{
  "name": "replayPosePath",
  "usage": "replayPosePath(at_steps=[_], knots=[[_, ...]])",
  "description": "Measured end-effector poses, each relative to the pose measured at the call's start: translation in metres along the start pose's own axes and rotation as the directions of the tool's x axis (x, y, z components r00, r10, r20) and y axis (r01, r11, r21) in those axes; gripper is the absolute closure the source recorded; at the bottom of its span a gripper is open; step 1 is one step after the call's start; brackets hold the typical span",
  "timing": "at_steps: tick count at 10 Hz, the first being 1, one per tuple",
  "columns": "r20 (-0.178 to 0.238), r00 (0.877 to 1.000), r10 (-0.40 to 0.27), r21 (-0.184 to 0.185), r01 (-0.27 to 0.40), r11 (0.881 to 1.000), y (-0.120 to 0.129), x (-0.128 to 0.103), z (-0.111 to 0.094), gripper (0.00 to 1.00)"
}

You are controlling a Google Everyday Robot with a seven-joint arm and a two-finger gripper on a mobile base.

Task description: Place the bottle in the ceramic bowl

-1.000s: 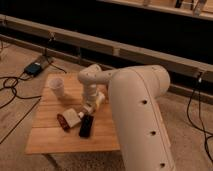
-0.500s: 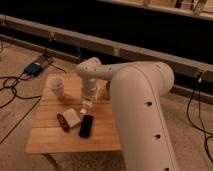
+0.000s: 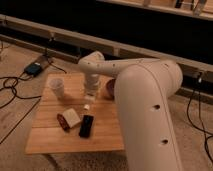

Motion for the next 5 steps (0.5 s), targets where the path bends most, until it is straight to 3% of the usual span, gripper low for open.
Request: replayPosePath(at_steps=[3,5], knots=[[0.023,0.999,0.042,0.045,-0.043,0.998,-0.037,-0.023,-0.011,0.84],[0.026,0.997,0.076,0.05,-0.077,0.996,-0.059,-0.039,-0.016,0.84]])
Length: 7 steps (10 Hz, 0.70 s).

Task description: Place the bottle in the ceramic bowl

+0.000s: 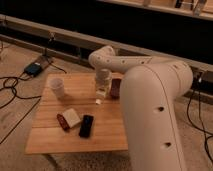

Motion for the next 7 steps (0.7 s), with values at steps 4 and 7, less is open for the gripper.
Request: replayPosePath(at_steps=[4,7], knots=[[0.001,0.998,0.063,0.02,-0.063,0.998,-0.035,-0.04,0.003,0.84],[0.01,0.997,0.081,0.04,-0.082,0.996,-0.05,-0.067,0.009,0.84]])
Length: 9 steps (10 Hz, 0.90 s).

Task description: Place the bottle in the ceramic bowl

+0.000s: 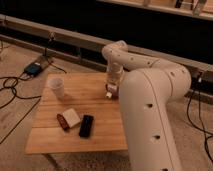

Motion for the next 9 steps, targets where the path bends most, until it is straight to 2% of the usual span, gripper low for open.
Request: replayPosePath(at_steps=[5,9], knots=[[0.009,1.0,0.02,0.022,-0.02,1.0,-0.012,-0.039,0.005,0.84],[0.021,1.0,0.022,0.045,-0.023,0.999,-0.019,-0.056,0.01,0.84]])
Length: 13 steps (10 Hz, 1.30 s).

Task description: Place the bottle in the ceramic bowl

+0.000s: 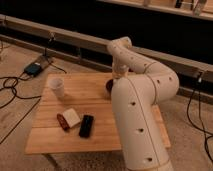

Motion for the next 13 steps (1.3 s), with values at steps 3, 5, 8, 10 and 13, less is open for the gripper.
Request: replayPosePath(at_steps=[3,5,8,10,13], knots=[[0.04,0.999,-0.028,0.02,0.027,0.999,0.004,-0.008,0.012,0.74],[0.072,0.996,-0.059,0.019,0.058,0.998,0.016,-0.006,0.016,0.52],[0.09,0.993,-0.077,0.002,0.078,0.997,0.028,0.011,0.019,0.23],[0.083,0.993,-0.082,-0.008,0.082,0.997,0.029,0.027,0.023,0.2],[0.07,0.995,-0.076,-0.006,0.077,0.997,0.018,0.048,0.03,0.2]])
